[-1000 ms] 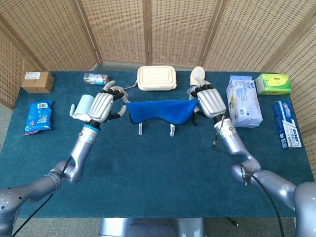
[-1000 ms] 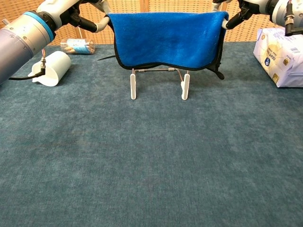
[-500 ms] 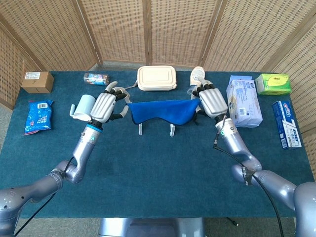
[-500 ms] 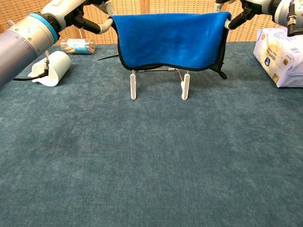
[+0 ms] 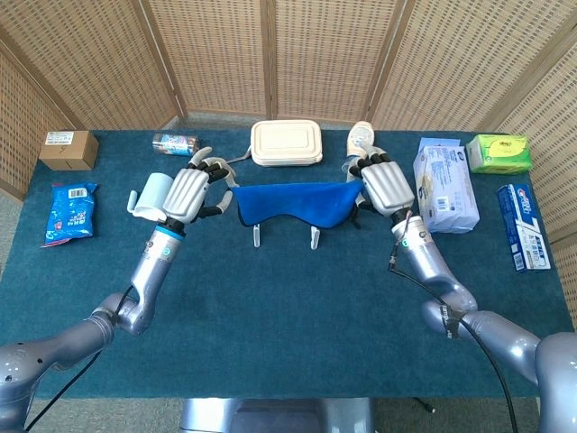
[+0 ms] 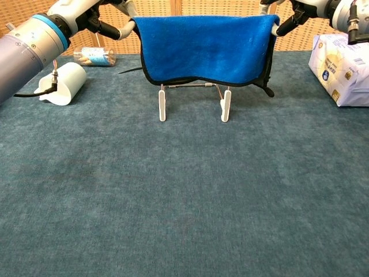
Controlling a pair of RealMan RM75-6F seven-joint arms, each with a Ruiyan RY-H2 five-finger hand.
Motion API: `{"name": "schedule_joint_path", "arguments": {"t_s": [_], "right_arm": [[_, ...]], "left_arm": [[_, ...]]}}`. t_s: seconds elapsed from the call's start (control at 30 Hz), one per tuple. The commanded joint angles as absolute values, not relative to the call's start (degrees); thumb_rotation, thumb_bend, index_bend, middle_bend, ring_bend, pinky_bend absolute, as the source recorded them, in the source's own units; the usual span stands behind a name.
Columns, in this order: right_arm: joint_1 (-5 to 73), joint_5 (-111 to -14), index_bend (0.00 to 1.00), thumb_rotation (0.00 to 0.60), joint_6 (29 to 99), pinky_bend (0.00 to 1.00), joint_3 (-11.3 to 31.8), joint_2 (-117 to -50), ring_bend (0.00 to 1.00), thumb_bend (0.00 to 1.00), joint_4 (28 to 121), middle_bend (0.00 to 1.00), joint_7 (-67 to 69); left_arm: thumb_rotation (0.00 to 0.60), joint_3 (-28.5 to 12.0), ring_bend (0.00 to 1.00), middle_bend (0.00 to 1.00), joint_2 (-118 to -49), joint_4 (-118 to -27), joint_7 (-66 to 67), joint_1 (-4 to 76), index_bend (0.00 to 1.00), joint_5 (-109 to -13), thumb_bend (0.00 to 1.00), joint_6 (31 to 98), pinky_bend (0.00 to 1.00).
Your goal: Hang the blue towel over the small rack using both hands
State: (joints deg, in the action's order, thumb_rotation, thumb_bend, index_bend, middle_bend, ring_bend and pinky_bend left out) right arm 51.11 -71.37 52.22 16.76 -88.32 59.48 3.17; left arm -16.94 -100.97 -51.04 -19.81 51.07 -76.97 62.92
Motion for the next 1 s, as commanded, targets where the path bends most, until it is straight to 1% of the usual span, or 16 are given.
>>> {"name": "schedule_joint_path", "arguments": {"t_s": [0.03, 0.17, 0.23, 0.27, 0.3, 0.37, 0.43, 0.5, 0.63, 1.0], "right_arm": [[51.10, -71.33, 0.64, 0.600, 52.17, 0.17, 16.77, -88.26, 0.07, 0.49, 59.64, 0.33, 3.18], [51.10, -71.27, 0.58, 0.600, 52.02, 0.17, 16.72, -88.16, 0.07, 0.48, 59.79, 0.30, 3.00], [51.11, -71.29, 0.52, 0.600, 51.91, 0.17, 16.62, -88.17, 0.06, 0.48, 59.80, 0.27, 2.86], [51.11, -71.28, 0.49, 0.600, 51.86, 0.16, 16.60, -88.18, 0.06, 0.48, 59.80, 0.26, 2.88], [51.11, -71.25, 0.44, 0.600, 51.72, 0.16, 16.57, -88.19, 0.05, 0.47, 59.83, 0.23, 2.93], [51.14, -71.16, 0.38, 0.600, 51.57, 0.16, 16.55, -88.26, 0.05, 0.46, 59.79, 0.21, 2.92], [51.17, -71.13, 0.31, 0.600, 51.52, 0.15, 16.57, -88.28, 0.04, 0.45, 59.80, 0.18, 2.93], [51.19, -71.08, 0.26, 0.600, 51.34, 0.14, 16.54, -88.19, 0.03, 0.45, 59.89, 0.16, 2.85], [51.15, -70.97, 0.22, 0.600, 51.39, 0.14, 16.64, -87.97, 0.02, 0.43, 60.18, 0.14, 2.68], [50.89, -71.08, 0.15, 0.600, 51.96, 0.13, 16.79, -87.15, 0.00, 0.42, 61.23, 0.12, 2.48]], "left_arm": [[0.600, -16.90, 0.27, 0.41, -101.02, -51.01, -19.79, 51.06, 0.80, -76.92, 0.58, 62.80, 0.09], [0.600, -16.75, 0.25, 0.39, -100.75, -51.28, -20.02, 51.01, 0.78, -76.83, 0.58, 62.23, 0.07], [0.600, -16.62, 0.23, 0.36, -100.46, -51.53, -20.10, 50.98, 0.74, -76.83, 0.58, 61.85, 0.06], [0.600, -16.59, 0.21, 0.34, -100.36, -51.62, -20.16, 50.97, 0.71, -76.83, 0.58, 61.72, 0.06], [0.600, -16.49, 0.20, 0.32, -100.16, -51.82, -20.22, 50.96, 0.67, -76.84, 0.58, 61.45, 0.05], [0.600, -16.41, 0.16, 0.26, -99.90, -52.08, -20.22, 50.92, 0.56, -76.85, 0.58, 61.24, 0.04], [0.600, -16.38, 0.13, 0.22, -99.66, -52.35, -20.15, 50.88, 0.48, -76.81, 0.57, 61.05, 0.03], [0.600, -16.38, 0.12, 0.19, -99.51, -52.50, -20.04, 50.83, 0.45, -76.78, 0.56, 61.03, 0.03], [0.600, -16.49, 0.10, 0.18, -99.35, -52.75, -20.00, 50.72, 0.42, -76.63, 0.55, 61.06, 0.02], [0.600, -16.83, 0.05, 0.13, -99.05, -53.45, -19.85, 50.68, 0.30, -76.49, 0.52, 61.33, 0.00]]}}
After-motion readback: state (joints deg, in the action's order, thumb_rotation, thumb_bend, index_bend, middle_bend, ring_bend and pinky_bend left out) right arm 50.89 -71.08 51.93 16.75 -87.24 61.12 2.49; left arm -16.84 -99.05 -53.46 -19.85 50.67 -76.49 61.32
